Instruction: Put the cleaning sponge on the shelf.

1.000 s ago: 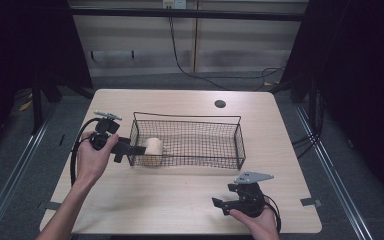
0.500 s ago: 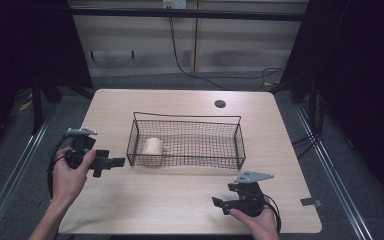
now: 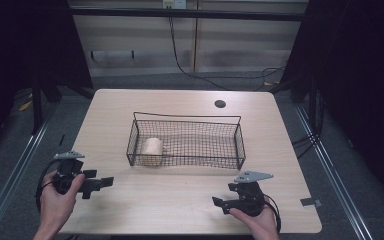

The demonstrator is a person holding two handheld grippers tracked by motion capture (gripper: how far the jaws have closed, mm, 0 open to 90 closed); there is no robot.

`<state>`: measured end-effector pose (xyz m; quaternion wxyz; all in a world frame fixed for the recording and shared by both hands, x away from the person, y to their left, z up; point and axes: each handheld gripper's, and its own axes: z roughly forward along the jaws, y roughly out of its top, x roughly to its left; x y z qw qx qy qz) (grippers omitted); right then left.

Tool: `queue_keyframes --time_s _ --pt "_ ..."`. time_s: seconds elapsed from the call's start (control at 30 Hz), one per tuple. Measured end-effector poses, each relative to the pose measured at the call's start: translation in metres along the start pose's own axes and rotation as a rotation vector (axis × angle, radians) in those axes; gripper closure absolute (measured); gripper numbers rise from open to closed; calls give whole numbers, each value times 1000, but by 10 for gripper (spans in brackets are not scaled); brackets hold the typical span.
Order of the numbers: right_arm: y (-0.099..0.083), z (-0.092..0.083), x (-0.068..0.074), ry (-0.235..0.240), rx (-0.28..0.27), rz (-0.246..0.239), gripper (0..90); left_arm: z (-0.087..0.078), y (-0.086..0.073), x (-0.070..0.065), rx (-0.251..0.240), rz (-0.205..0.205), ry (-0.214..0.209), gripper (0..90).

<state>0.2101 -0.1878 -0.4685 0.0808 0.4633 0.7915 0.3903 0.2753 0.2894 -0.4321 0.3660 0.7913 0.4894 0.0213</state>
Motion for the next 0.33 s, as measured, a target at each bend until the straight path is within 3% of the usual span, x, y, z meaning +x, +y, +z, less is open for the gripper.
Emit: queue_keyframes --time_s 0.17,0.23,0.33 --pt "0 0 1 -5 3 2 221 8 -21 1 12 1 8 186" --pt "0 1 0 -11 -4 -6 221 9 -27 1 -13 -8 -12 188" --pt "-1 2 0 -23 -9 -12 222 8 -31 3 -10 -17 -27 184"
